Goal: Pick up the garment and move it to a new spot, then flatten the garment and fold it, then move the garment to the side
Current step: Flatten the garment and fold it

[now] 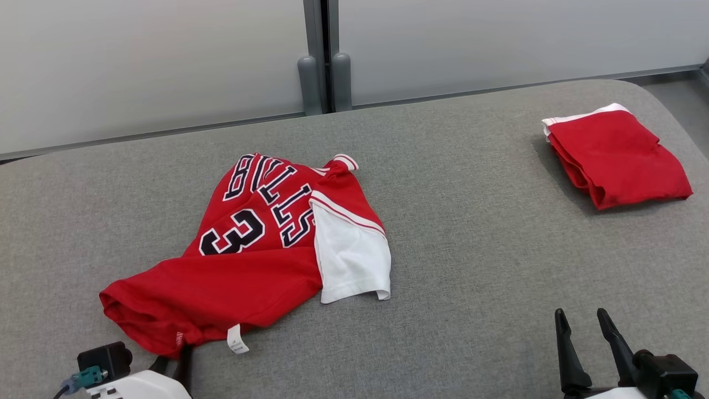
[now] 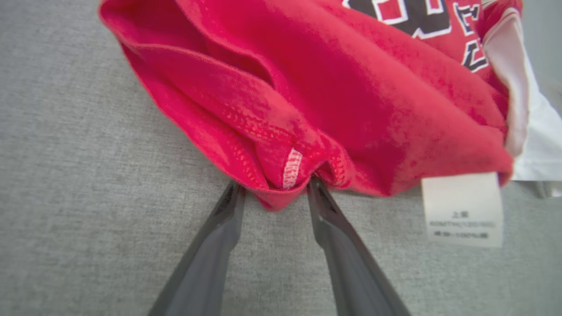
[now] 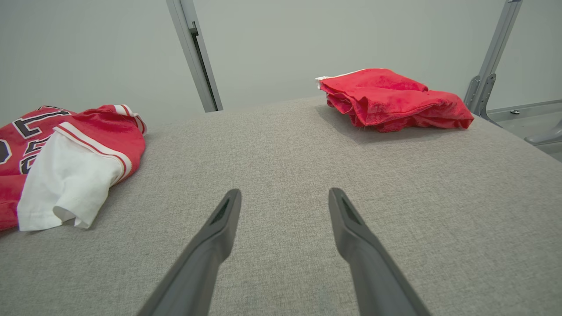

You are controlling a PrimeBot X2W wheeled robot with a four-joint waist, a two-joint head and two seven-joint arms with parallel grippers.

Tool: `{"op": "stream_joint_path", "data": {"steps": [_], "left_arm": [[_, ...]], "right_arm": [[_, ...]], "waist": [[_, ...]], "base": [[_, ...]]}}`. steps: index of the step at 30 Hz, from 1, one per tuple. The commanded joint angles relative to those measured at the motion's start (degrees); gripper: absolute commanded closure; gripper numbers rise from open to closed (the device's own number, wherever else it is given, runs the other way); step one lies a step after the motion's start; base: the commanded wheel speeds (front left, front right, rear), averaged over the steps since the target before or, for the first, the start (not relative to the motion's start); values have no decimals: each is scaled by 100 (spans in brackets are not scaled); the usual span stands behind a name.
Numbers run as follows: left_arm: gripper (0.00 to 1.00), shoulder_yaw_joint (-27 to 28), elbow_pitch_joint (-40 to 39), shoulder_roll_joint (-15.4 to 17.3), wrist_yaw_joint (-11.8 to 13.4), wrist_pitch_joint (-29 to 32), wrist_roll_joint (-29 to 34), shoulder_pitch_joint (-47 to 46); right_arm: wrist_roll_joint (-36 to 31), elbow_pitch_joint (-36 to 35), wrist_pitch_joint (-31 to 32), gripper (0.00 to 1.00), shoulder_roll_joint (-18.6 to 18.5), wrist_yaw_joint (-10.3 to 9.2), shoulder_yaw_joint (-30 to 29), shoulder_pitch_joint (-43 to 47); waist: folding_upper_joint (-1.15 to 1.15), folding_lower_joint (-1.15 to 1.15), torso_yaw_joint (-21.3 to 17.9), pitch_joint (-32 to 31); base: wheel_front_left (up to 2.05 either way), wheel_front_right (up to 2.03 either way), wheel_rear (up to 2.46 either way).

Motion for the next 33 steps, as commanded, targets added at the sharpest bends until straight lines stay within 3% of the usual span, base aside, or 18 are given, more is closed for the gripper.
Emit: {"op": "stream_joint_path", "data": {"steps": [1,2,10,16,19,20,21,23,29,33], "left_arm": [[82,36,78,52,-27,-36,-7,-124],[100,42,126,56,-50,-48,-8,-168],[100,236,461,192,-148,-277,-44,-413],[100,397,460,590,-137,-556,198,-674],[100,503,842,646,-200,-907,301,-1029],[78,542,998,583,-209,-1021,261,-1109],[40,571,1231,533,-194,-1042,207,-1149],[0,551,1580,477,-213,-1046,185,-1247],[0,607,2088,286,-23,-960,18,-845],[0,705,1889,22,34,-732,-327,-303]], "right_arm": [[25,-14,-27,0,-32,0,-8,-9],[35,-17,-27,0,-33,1,-6,-17],[63,-1,-28,0,-33,1,-15,-86],[57,23,-27,0,-33,1,-37,-46],[37,40,-27,0,-32,0,-2,-110],[22,49,-27,0,-32,0,12,-113],[10,60,-27,0,-33,1,30,-117],[-11,81,-27,0,-31,0,64,-134],[-14,77,-27,0,-35,0,19,-84],[3,59,-27,0,-35,1,-48,-3]], "waist": [[0,0,-5,18],[0,0,-4,28],[0,0,6,53],[0,0,59,57],[0,0,121,61],[0,0,134,61],[0,0,138,58],[0,0,118,54],[0,0,24,12],[0,0,-23,-2]], "base": [[0,0,0],[0,0,0],[0,0,0],[0,0,0],[0,0,0],[0,0,0],[0,0,0],[0,0,0],[0,0,0],[0,0,0]]}}
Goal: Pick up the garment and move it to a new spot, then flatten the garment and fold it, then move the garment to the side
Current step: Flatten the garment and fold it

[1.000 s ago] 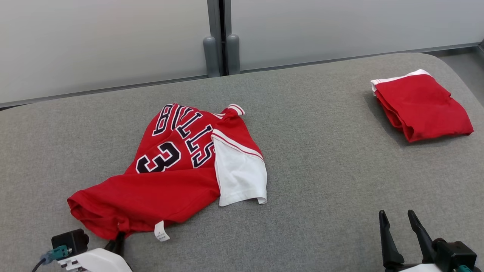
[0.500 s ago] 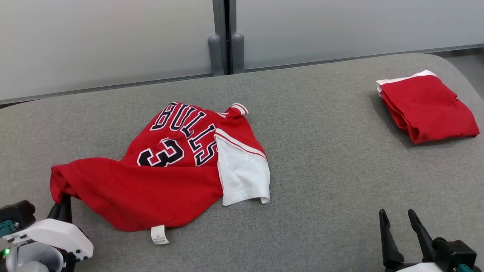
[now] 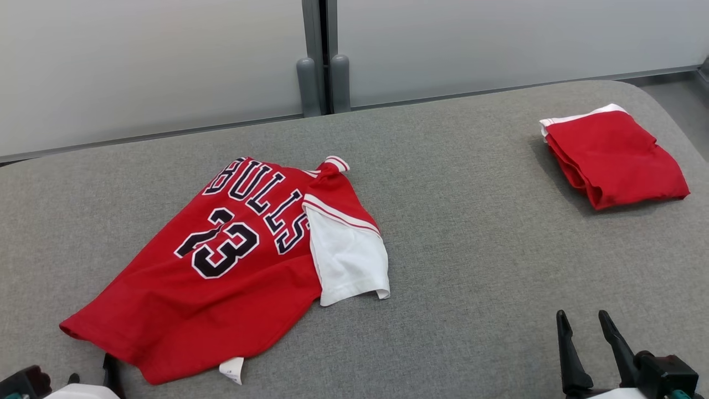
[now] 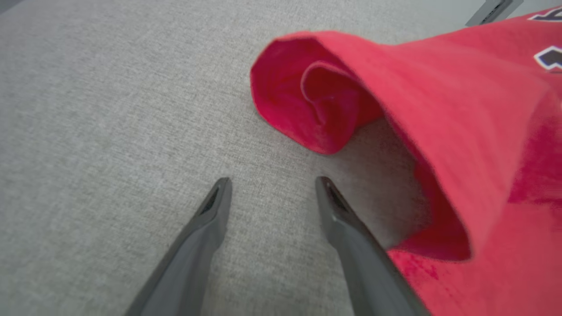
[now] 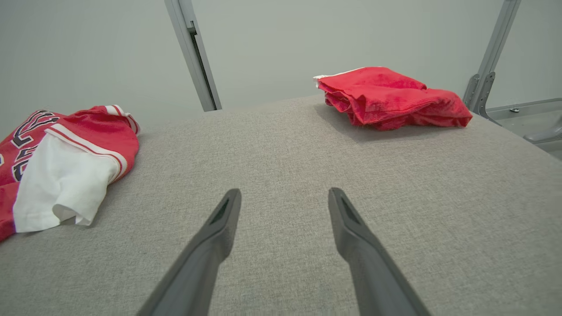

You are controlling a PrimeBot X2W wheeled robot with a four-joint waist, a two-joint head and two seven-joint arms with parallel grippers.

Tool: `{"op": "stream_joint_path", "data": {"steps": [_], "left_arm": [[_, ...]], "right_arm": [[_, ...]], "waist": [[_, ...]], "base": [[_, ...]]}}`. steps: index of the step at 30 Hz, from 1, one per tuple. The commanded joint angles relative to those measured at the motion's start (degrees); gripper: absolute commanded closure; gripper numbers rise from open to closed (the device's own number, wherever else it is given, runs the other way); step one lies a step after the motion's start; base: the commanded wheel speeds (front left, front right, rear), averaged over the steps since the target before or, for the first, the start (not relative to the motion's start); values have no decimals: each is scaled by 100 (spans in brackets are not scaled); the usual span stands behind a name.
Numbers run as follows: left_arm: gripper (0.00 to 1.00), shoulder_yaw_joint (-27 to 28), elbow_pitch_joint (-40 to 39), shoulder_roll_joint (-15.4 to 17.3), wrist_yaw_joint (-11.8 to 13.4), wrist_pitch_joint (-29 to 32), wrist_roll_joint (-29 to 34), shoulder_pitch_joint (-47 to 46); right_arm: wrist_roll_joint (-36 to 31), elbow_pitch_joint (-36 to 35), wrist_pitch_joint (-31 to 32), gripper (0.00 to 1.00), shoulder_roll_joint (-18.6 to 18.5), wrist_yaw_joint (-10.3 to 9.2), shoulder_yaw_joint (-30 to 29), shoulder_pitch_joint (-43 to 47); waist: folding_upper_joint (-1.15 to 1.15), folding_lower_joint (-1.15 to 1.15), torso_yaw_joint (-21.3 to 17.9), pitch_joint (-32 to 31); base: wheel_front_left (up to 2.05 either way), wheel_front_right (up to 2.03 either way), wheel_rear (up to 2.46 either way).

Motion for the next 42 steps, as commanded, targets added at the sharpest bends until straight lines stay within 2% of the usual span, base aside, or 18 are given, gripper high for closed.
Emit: {"op": "stream_joint_path", "data": {"steps": [1,5,9,12,17,18,19,20,26,31,35,36,42], "left_arm": [[0,-14,-69,-139,24,135,-129,289],[0,90,-1009,-388,-18,214,-467,796],[0,56,-2010,-453,17,419,-652,1105],[0,-26,-2205,-312,145,598,-539,1057],[0,-178,-2075,-290,-42,799,-543,761],[8,-199,-2062,-313,-146,798,-581,701],[56,-212,-2033,-343,-256,836,-652,652],[100,-216,-1986,-344,-352,849,-692,614],[100,-122,-1967,-399,-747,640,-855,467],[100,88,-2887,-467,-861,557,-1184,921],[100,154,-3991,-420,-762,695,-1407,1478],[100,154,-3991,-420,-762,695,-1407,1478],[100,55,-5465,-447,-568,938,-1713,2361]], "right_arm": [[-8,-17,-27,0,-35,1,-25,38],[2,-38,-27,0,-36,0,-15,47],[35,-40,-28,0,-36,1,8,52],[45,-36,-28,0,-35,1,71,3],[11,-13,-27,0,-37,0,135,-110],[-9,-9,-27,0,-37,0,119,-108],[-18,-9,-27,0,-37,1,105,-108],[-27,-9,-27,0,-37,0,91,-100],[-21,40,-27,0,-36,1,89,-30],[-36,45,-27,0,-37,0,39,76],[-59,21,-27,0,-35,1,-5,140],[-59,21,-27,0,-35,1,-5,140],[-91,16,-28,0,-38,0,-34,163]], "waist": [[0,0,-16,-1],[0,0,-63,6],[0,0,-46,37],[0,0,-47,82],[0,0,-120,148],[0,0,-135,153],[0,0,-148,159],[0,0,-158,160],[0,0,-209,78],[0,0,-175,-76],[0,0,-80,-142],[0,0,-80,-142],[0,0,18,-189]], "base": [[0,0,0],[0,0,0],[0,0,0],[0,0,0],[0,0,0],[0,0,0],[0,0,0],[0,0,0],[0,0,0],[0,0,0],[0,0,0],[0,0,0],[0,0,0]]}}
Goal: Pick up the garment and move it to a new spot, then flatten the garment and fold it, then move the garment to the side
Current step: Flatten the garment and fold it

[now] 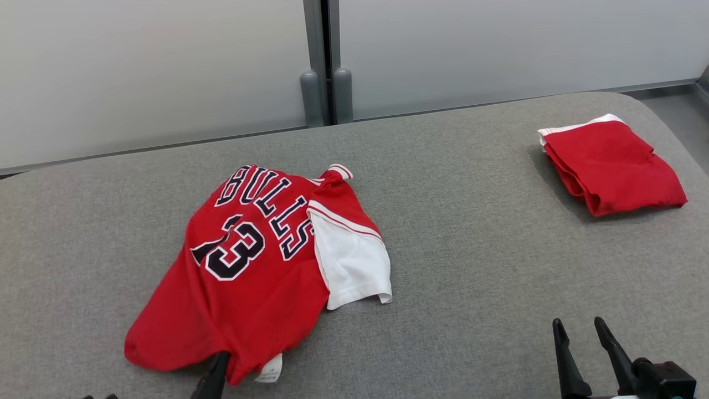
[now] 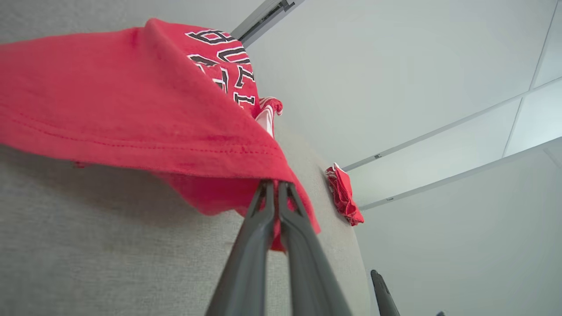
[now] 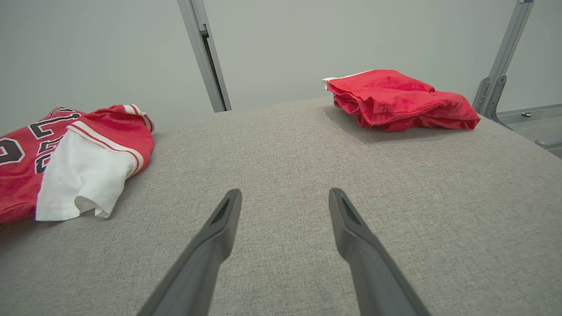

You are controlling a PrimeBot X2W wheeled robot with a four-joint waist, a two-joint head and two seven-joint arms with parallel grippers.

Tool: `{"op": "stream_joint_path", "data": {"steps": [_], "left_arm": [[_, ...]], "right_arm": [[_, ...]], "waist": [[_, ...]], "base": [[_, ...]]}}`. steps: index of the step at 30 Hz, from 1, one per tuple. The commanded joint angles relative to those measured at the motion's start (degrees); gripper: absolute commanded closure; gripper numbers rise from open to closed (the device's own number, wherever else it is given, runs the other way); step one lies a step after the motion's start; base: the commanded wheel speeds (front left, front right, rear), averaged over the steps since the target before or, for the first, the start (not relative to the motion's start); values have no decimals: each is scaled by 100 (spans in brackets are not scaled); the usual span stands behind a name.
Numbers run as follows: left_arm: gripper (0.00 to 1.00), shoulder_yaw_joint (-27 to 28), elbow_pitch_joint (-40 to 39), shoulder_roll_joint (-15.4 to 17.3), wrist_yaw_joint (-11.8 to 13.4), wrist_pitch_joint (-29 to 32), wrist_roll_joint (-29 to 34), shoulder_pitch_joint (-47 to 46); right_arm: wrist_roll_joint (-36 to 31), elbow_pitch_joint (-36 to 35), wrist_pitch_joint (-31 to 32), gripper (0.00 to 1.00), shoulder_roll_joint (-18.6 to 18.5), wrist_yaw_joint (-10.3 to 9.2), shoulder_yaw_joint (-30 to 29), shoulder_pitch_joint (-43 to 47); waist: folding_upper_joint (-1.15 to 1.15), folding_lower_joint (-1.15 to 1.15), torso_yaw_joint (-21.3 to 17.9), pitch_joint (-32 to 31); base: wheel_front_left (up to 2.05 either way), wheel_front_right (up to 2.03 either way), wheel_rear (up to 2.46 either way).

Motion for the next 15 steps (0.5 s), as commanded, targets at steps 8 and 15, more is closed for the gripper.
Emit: {"op": "stream_joint_path", "data": {"steps": [8,15], "left_arm": [[100,-5,-21,-10,259,97,10,-130],[100,351,1930,38,195,11,56,-1678]], "right_arm": [[-95,-50,-27,0,-34,0,-36,-14],[-108,-26,-28,0,-37,-1,85,-240]], "waist": [[0,0,165,241],[0,0,124,553]], "base": [[0,0,0],[0,0,0]]}}
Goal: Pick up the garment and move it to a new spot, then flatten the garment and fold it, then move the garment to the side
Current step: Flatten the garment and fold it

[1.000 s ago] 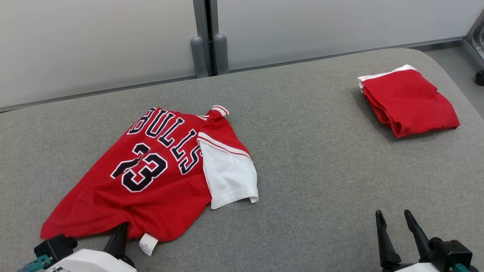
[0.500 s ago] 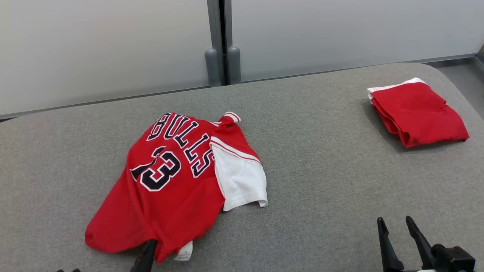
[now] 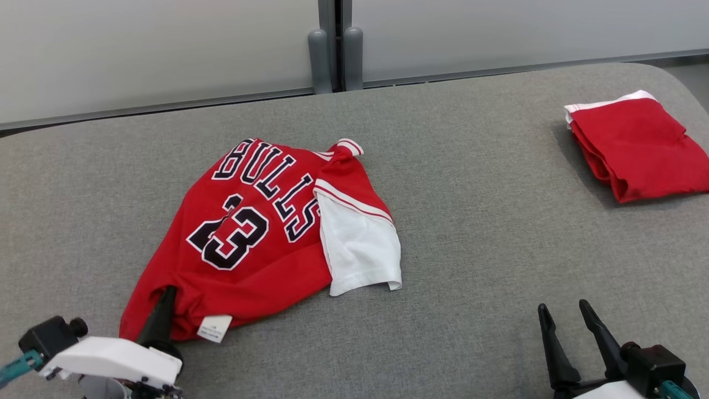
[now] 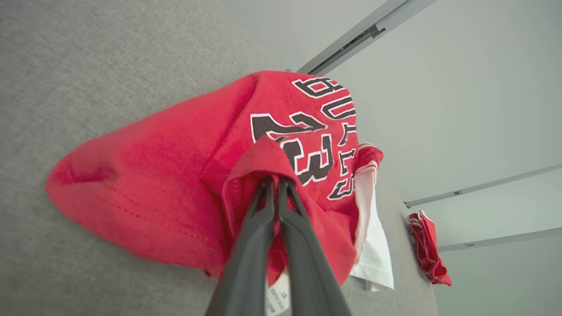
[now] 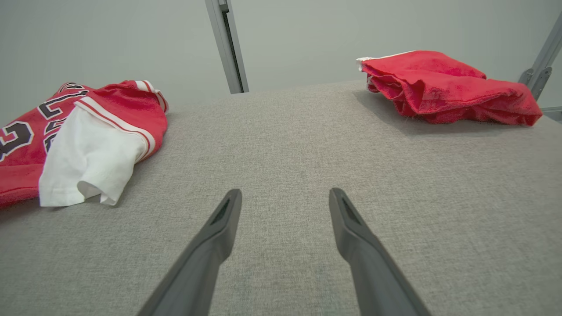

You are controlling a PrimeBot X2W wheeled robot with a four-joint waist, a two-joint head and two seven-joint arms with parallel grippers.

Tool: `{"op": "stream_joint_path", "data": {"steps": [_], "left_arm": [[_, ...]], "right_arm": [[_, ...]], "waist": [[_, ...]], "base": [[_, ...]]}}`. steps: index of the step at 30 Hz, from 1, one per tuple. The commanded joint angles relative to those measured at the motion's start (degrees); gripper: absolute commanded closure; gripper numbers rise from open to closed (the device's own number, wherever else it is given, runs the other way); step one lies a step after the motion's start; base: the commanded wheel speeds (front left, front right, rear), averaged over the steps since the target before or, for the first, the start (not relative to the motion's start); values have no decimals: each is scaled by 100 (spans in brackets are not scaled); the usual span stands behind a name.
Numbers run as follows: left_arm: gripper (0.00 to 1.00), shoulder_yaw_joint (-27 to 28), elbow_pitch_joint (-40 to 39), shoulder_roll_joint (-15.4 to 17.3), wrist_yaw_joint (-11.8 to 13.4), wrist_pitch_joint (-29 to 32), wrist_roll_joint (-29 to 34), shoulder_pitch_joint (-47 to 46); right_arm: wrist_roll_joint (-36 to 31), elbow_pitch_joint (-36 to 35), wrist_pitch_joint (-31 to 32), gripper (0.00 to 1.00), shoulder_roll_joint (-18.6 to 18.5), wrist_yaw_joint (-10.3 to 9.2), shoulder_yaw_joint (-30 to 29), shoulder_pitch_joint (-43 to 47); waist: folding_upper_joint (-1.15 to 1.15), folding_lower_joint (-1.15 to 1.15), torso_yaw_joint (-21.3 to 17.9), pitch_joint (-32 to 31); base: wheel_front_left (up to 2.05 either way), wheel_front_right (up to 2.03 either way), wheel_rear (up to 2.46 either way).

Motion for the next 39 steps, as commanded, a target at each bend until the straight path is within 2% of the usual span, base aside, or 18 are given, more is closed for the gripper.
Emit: {"op": "stream_joint_path", "data": {"steps": [1,6,7,8,9,10,14,18,22,23,26,30,35,39], "left_arm": [[100,64,372,81,-119,-10,25,-406],[100,188,1563,179,-252,-45,42,-1162],[97,189,1809,213,-234,-85,98,-1286],[70,170,2036,240,-222,-111,162,-1392],[50,141,2241,256,-226,-136,209,-1477],[0,115,2424,275,-254,-163,262,-1546],[0,154,2754,358,-370,-382,370,-1572],[0,202,2632,513,-301,-580,506,-1193],[0,197,1929,690,-31,-696,722,-617],[0,197,1929,690,-31,-696,722,-617],[0,-37,1276,692,53,-628,921,-422],[0,-406,774,742,139,-311,1125,-455],[0,-597,1049,832,423,-100,1392,-739],[0,-631,1305,865,356,-52,1424,-948]], "right_arm": [[-14,6,-27,0,-37,1,3,-82],[5,24,-27,0,-34,0,-15,-161],[17,31,-28,0,-35,0,-22,-163],[27,37,-27,0,-35,0,-24,-161],[33,46,-27,0,-34,0,-14,-156],[42,57,-27,0,-34,0,5,-156],[58,76,-27,0,-35,0,-19,-127],[45,96,-27,0,-34,1,-62,-48],[65,76,-27,0,-35,0,-33,-52],[65,76,-27,0,-35,0,-33,-52],[69,60,-28,0,-36,0,-16,-61],[61,49,-27,0,-35,0,12,-89],[93,72,-27,0,-35,0,89,-145],[109,76,-27,0,-35,0,88,-131]], "waist": [[0,0,-73,118],[0,0,-171,256],[0,0,-181,271],[0,0,-190,283],[0,0,-202,289],[0,0,-215,290],[0,0,-234,231],[0,0,-196,126],[0,0,-134,68],[0,0,-134,68],[0,0,-101,78],[0,0,-70,131],[0,0,-162,181],[0,0,-240,207]], "base": [[0,0,0],[0,0,0],[0,0,0],[0,0,0],[0,0,0],[0,0,0],[0,0,0],[0,0,0],[0,0,0],[0,0,0],[0,0,0],[0,0,0],[0,0,0],[0,0,0]]}}
